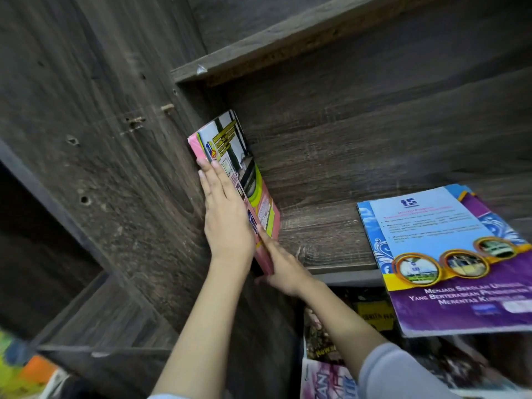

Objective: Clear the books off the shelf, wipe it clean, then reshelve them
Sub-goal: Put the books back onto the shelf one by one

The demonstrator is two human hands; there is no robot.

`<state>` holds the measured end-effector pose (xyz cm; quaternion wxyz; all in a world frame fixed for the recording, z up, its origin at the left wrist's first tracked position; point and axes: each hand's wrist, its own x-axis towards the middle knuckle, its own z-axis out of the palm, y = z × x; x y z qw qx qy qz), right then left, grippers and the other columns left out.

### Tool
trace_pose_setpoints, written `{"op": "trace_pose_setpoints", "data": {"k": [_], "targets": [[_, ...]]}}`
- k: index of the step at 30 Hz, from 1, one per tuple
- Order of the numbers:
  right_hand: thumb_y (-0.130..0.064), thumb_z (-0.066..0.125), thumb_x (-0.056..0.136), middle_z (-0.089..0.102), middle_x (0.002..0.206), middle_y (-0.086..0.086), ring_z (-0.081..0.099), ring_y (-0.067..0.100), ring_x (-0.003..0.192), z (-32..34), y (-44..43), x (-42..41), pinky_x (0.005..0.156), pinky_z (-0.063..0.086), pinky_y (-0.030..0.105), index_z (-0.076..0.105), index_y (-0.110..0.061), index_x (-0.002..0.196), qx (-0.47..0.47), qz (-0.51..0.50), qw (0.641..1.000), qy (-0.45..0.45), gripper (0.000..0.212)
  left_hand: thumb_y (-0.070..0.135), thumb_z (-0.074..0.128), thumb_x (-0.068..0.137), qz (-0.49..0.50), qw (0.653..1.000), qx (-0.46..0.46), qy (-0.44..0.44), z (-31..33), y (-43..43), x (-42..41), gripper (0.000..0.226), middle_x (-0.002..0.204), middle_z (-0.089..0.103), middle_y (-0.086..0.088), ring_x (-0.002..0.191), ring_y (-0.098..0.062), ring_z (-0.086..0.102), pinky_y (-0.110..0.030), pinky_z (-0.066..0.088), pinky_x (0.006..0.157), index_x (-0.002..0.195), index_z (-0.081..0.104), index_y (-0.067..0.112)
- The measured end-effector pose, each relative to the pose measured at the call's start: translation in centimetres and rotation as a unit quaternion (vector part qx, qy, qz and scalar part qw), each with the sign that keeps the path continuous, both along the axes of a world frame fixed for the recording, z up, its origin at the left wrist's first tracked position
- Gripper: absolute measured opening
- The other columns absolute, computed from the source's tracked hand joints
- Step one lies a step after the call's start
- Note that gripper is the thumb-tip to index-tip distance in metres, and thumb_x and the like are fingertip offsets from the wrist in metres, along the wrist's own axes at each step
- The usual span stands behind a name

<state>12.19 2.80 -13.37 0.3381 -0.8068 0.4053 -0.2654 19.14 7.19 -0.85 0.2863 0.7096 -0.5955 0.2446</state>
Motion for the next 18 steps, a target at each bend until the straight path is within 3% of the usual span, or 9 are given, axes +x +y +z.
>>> {"op": "trace_pose_setpoints", "data": {"k": [3, 6, 10, 13, 18], "targets": [[-0.001, 0.059, 0.08, 0.026, 0.154, 0.007, 0.028, 0.025, 0.141, 1.2, 1.3, -1.9, 0.114, 0.025, 0.033, 0.013, -0.022, 0.151, -0.037, -0.026, 0.997, -0.06, 0.086, -0.002, 0.056, 0.084, -0.022, 0.998, -0.015, 0.055, 0.4, 1.3, -1.8, 0.093, 0.157, -0.016, -0.012, 0.145, -0.03, -0.009, -0.031, 0.013, 0.117, 0.146, -0.013, 0.001], [0.0, 0.053, 0.083, 0.042, 0.141, 0.011, 0.041, 0.027, 0.13, 2.7, 2.6, -4.8, 0.109, 0.028, 0.026, 0.048, -0.01, 0.135, -0.082, -0.099, 0.987, -0.096, 0.053, -0.007, 0.05, 0.08, -0.057, 0.99, -0.081, 0.103, 0.0, 2.4, -4.2, 0.085, 0.158, -0.002, -0.013, 0.146, -0.028, -0.002, -0.023, 0.004, 0.114, 0.148, -0.001, 0.0], [0.003, 0.055, 0.084, 0.057, 0.119, 0.014, 0.05, 0.026, 0.117, 4.7, 4.0, -9.9, 0.103, 0.03, 0.024, 0.066, -0.005, 0.11, -0.12, -0.202, 0.96, -0.151, 0.029, -0.011, 0.043, 0.077, -0.089, 0.958, -0.144, 0.23, -1.6, 2.8, -7.6, 0.067, 0.152, 0.026, -0.02, 0.142, -0.032, 0.022, -0.038, 0.018, 0.117, 0.143, 0.031, -0.003], [-0.001, 0.054, 0.086, 0.062, 0.113, 0.012, 0.052, 0.026, 0.112, 5.7, 4.9, -14.7, 0.098, 0.035, 0.029, 0.067, -0.006, 0.104, -0.13, -0.29, 0.936, -0.15, 0.023, -0.005, 0.046, 0.082, -0.089, 0.944, -0.073, 0.309, -3.6, 3.0, -10.7, 0.049, 0.142, 0.042, -0.02, 0.133, -0.032, 0.037, -0.032, 0.023, 0.111, 0.131, 0.049, -0.003], [-0.011, 0.053, 0.089, 0.061, 0.118, 0.014, 0.052, 0.031, 0.113, 5.0, 5.8, -22.1, 0.094, 0.036, 0.035, 0.066, -0.007, 0.109, -0.118, -0.429, 0.894, -0.058, 0.025, 0.015, 0.053, 0.091, -0.085, 0.913, 0.135, 0.375, -6.8, 3.4, -14.0, 0.036, 0.127, 0.056, -0.019, 0.121, -0.032, 0.049, -0.03, 0.034, 0.097, 0.125, 0.056, 0.005]]}}
